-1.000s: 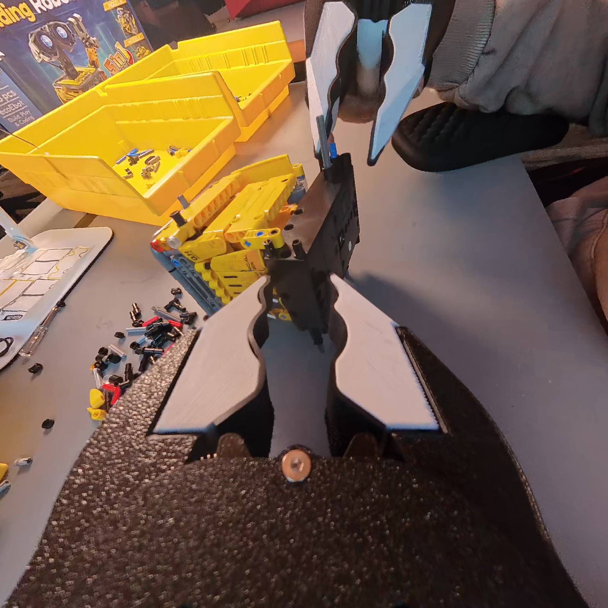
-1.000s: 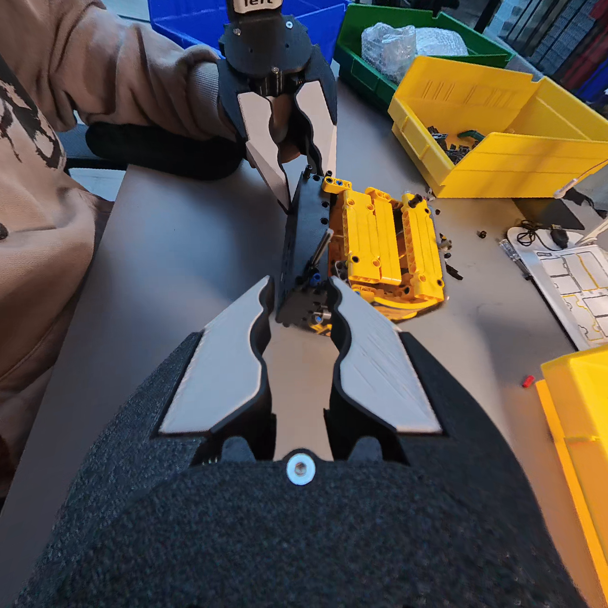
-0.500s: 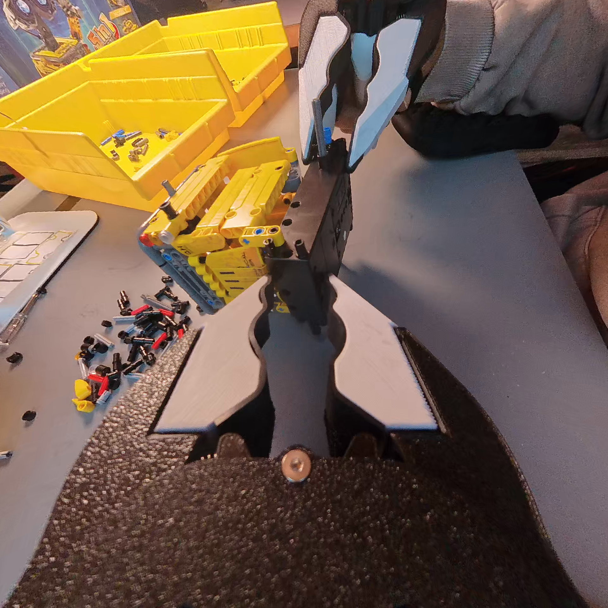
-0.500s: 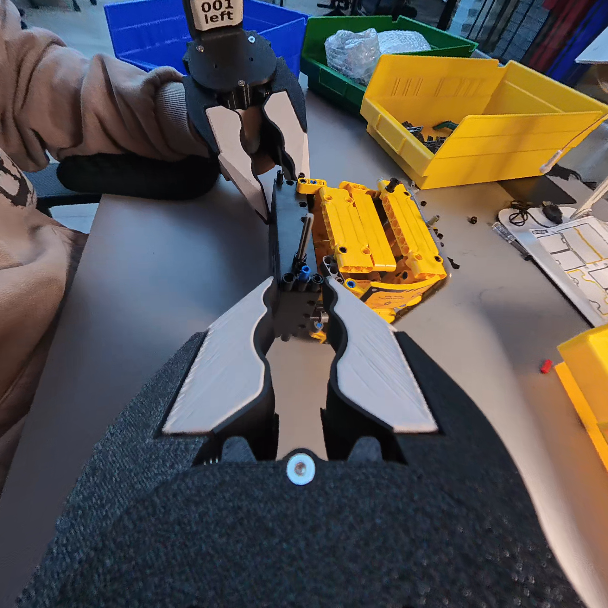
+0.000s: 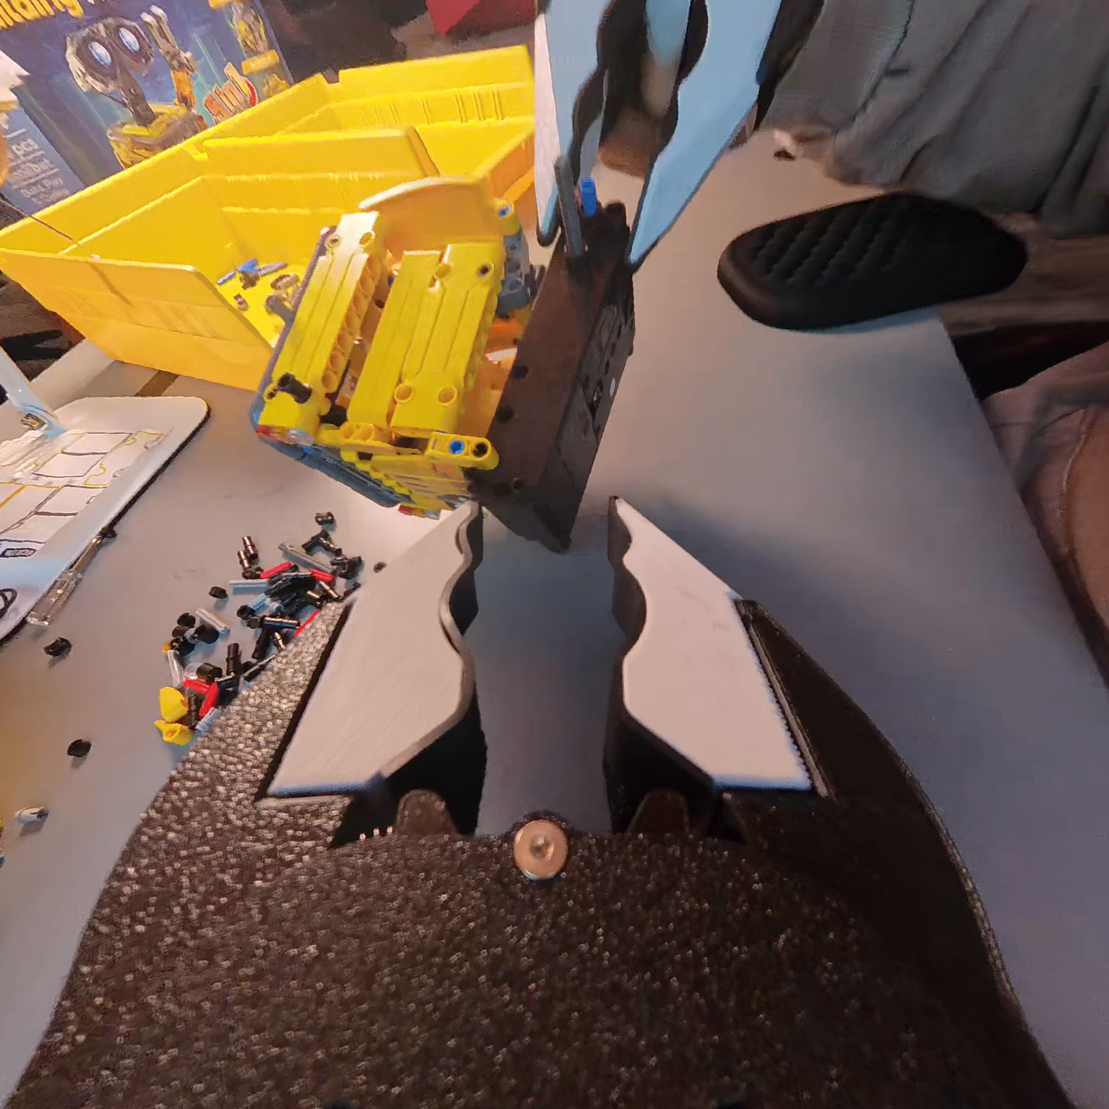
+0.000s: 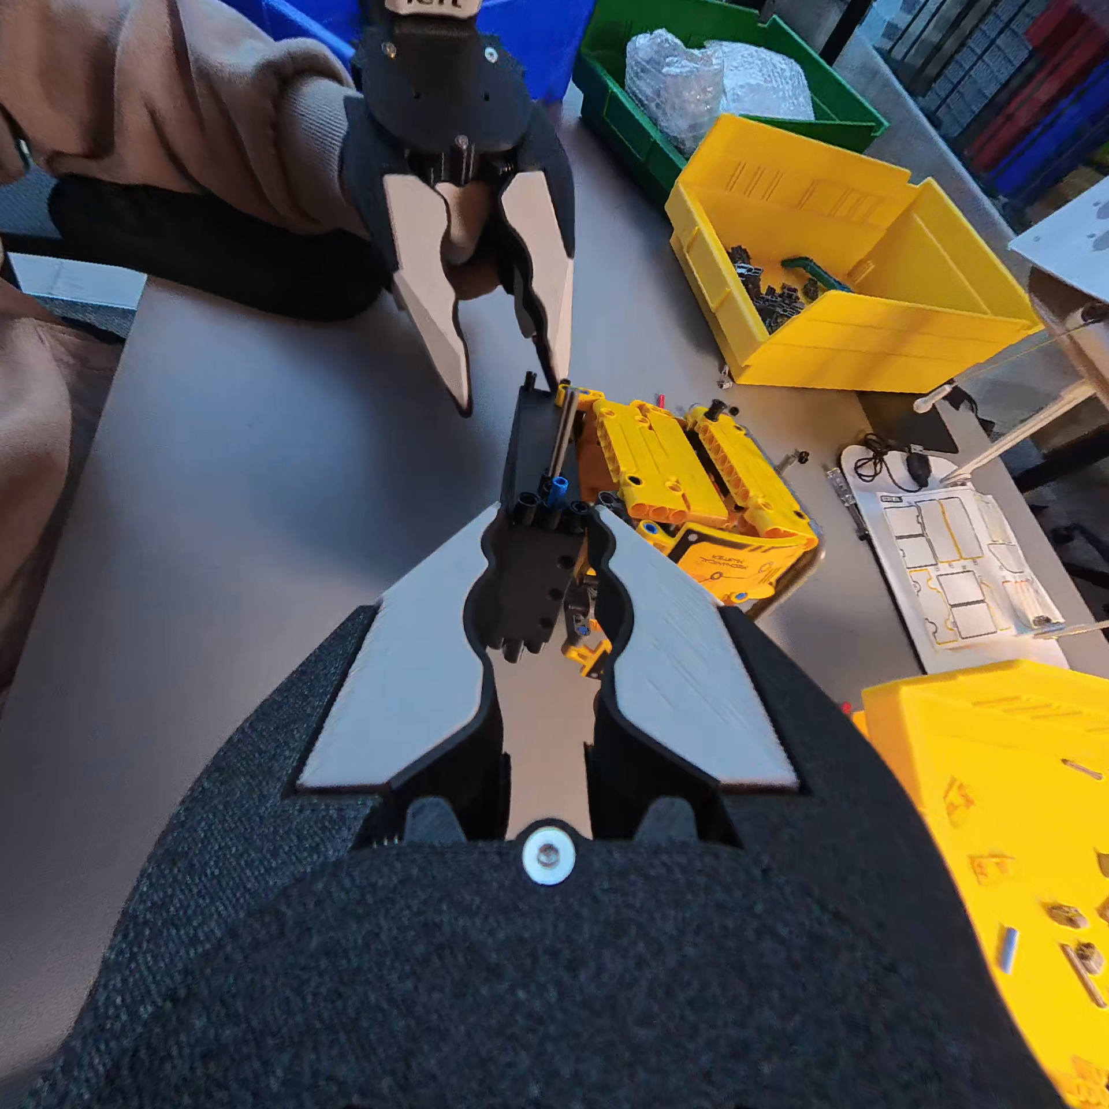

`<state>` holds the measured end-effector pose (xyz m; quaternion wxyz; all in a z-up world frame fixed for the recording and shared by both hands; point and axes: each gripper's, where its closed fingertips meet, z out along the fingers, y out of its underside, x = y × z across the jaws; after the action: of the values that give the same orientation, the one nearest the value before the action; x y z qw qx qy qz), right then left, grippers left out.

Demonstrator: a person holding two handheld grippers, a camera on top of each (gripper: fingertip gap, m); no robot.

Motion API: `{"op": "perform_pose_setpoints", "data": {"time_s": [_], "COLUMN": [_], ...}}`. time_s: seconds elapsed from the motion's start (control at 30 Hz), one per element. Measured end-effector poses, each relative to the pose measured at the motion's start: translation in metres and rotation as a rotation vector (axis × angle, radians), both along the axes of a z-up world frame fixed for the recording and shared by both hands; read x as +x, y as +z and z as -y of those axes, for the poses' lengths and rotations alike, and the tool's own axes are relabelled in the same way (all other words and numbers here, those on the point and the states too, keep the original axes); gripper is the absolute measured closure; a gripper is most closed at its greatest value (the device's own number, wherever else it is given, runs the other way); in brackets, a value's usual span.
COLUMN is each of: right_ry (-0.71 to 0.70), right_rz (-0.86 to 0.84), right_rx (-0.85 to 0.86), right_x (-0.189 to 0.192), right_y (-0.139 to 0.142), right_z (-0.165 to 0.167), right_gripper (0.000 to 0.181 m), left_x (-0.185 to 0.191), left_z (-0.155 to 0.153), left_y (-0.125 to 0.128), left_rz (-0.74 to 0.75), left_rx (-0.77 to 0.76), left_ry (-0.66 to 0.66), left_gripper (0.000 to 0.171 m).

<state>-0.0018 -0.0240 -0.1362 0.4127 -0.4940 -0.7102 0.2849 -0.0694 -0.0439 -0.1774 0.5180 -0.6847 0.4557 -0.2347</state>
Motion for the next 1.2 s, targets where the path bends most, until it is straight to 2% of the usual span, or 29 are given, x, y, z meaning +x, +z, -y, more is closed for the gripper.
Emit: {"op": "perform_pose_setpoints", "data": {"time_s": [0.13,0.27,0.37,0.77,0.9,1.03,1.2], "right_ry": [0.004,0.02,0.037,0.099,0.131,0.124,0.061], "right_rz": [0.061,0.152,0.169,0.179,0.203,0.143,-0.017], "right_rx": [0.065,0.133,0.154,0.168,0.206,0.241,0.133], "right_x": [-0.002,-0.009,-0.02,-0.051,-0.061,-0.065,-0.046], "right_y": [0.003,0.004,0.008,-0.002,-0.015,-0.017,0.01], "right_z": [0.001,0.006,0.012,0.028,0.035,0.035,0.023], "right_gripper": [0.158,0.158,0.158,0.159,0.159,0.155,0.133], "left_x": [-0.008,0.001,0.002,0.022,0.022,0.02,0.02], "left_z": [-0.004,-0.006,-0.01,0.0,-0.001,0.0,0.001], "left_y": [0.016,0.002,-0.01,-0.02,-0.032,-0.038,-0.038], "left_rz": [0.076,-0.028,-0.098,-0.106,-0.161,-0.175,-0.153], "left_rx": [0.048,0.085,0.071,0.037,0.014,-0.026,-0.059], "left_ry": [0.032,0.047,0.079,0.004,0.01,0.006,-0.001], "left_gripper": [0.13,0.129,0.136,0.135,0.146,0.146,0.146]}}
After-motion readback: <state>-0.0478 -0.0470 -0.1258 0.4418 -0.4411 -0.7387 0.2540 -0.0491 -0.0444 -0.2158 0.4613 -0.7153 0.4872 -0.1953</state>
